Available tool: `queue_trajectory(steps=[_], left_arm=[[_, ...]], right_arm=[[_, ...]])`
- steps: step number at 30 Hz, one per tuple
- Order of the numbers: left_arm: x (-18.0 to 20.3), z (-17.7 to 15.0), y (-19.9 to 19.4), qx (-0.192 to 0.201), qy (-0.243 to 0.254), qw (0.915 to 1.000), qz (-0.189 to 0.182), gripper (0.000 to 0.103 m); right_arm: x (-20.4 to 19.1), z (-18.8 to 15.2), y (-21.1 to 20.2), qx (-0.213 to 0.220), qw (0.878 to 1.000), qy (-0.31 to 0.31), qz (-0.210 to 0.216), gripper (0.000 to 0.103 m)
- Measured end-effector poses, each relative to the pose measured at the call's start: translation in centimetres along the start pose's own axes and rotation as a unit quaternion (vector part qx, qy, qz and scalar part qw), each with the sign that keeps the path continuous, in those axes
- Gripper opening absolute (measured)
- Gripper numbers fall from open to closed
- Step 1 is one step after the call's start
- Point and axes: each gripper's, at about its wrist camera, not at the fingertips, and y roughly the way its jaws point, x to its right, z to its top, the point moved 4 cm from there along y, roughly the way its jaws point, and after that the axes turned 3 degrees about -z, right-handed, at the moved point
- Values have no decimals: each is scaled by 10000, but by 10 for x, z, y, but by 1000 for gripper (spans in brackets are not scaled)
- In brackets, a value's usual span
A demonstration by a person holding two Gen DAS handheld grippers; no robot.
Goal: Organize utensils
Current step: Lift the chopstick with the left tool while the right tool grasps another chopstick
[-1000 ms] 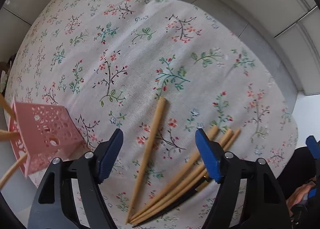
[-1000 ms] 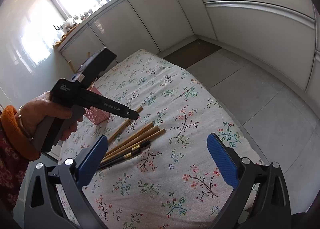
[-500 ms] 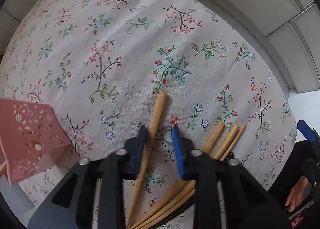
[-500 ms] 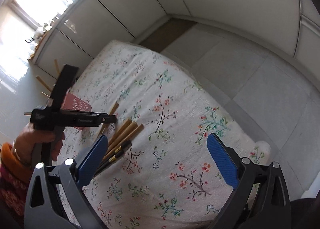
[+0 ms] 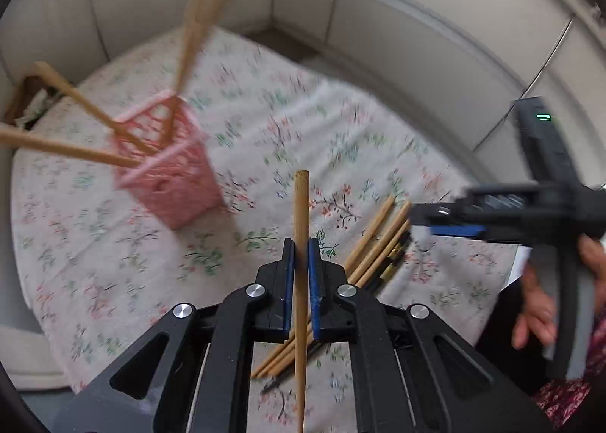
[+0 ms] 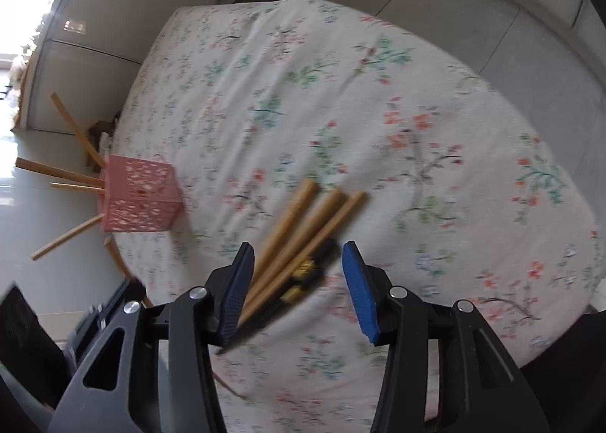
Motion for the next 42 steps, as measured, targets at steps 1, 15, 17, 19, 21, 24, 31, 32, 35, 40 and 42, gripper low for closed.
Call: queue_trajectory(steps=[1,15,17,19,21,24,31,32,35,40,42], left_arm=[[-2,-3,-17,173,-61,9998,-31,6],[2,0,-60,1027,-241,9943,-170,7],[4,1,-70,1179,-209,9926,-190,6],[6,2,-84,1406,-184,9897,-212,6],[7,2,-101,1656,-169,9858,-207,7],[9,1,-120,1900,-132,9816,-131,7],[1,-6,-136,2116,-373,9766,-19,7],[0,-7,-137,2162,-452,9753,2,7],[-2,-10,-142,2322,-731,9699,7,7],[7,-12,-151,2552,-924,9624,139,7],[12,-11,-154,2639,-972,9594,229,7]], right_arm=[[-5,1,3,-78,9999,56,88,45],[-23,12,44,-421,9948,245,-892,28],[-27,15,51,-490,9912,357,-1179,26],[-36,16,57,-500,9870,298,-1497,28],[-47,15,62,-418,9813,200,-1870,27],[-49,13,64,-198,9789,305,-2012,15],[-52,-4,52,216,9970,-188,-720,10],[-58,-9,45,411,9963,-455,-598,10],[-74,-21,26,818,9910,-977,-402,10],[-96,-52,-30,1792,9624,-2033,-187,9],[-97,-60,-55,2112,9485,-2359,-94,8]])
